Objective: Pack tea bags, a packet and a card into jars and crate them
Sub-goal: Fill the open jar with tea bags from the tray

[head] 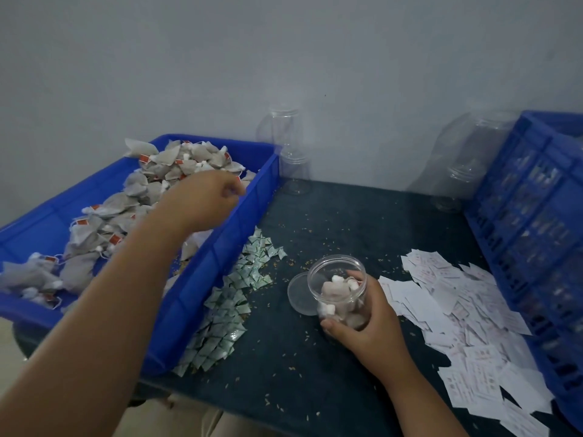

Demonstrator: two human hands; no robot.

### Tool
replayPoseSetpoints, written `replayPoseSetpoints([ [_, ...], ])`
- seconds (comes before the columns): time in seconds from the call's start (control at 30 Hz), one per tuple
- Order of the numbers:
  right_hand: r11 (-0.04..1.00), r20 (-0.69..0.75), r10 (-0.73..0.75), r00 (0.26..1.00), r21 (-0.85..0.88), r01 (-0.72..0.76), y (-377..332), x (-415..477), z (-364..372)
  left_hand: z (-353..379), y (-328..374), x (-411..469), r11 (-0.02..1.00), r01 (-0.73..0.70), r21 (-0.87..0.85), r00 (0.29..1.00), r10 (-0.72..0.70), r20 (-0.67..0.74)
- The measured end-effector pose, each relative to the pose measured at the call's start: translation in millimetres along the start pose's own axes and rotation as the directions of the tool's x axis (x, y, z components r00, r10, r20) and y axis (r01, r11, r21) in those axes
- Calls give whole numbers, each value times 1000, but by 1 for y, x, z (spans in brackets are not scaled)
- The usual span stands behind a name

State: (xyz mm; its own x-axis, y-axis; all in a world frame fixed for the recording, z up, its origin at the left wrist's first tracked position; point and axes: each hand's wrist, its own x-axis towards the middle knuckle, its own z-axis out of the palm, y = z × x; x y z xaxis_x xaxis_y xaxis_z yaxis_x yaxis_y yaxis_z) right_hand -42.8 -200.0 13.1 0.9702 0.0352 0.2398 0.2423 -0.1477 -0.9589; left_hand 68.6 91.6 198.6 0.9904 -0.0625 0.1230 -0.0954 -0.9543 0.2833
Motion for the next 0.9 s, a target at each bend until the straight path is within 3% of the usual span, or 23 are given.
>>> replayPoseSetpoints([
  [0.1, 1000, 2, 8, 1000, -9, -8, 0, 0, 1, 13, -52, 11, 940, 99, 328, 935, -201, 293],
  [0.23, 1000, -1, 17, 1000, 1, -17, 1, 1, 1, 53, -88, 9, 901, 40, 431, 845, -261, 467],
  [0.43, 1000, 6, 16, 1000, -16, -15, 1, -1, 2, 68, -96, 12, 895, 110, 433, 880, -291, 376],
  [0.57, 999, 1, 6, 1000, -38, -6, 3, -1, 2, 65, -96, 14, 871, 174, 459, 862, -360, 356],
  [0.67, 999, 0, 0, 1000, -54, 0, 3, -1, 1, 60, -100, 15, 914, 223, 339, 916, -316, 249],
  [0.77, 999, -1, -3, 1000, -46, 3, 3, 0, 1, 58, -102, 16, 941, 339, 5, 926, -335, 174],
  [0.83, 999, -2, -7, 1000, -41, 7, 3, -1, 0, 57, -100, 15, 854, 423, -304, 905, -383, 183],
  [0.9, 999, 3, -6, 1000, -33, 6, 5, -1, 0, 54, -96, 11, 797, 450, -403, 893, -401, 204],
])
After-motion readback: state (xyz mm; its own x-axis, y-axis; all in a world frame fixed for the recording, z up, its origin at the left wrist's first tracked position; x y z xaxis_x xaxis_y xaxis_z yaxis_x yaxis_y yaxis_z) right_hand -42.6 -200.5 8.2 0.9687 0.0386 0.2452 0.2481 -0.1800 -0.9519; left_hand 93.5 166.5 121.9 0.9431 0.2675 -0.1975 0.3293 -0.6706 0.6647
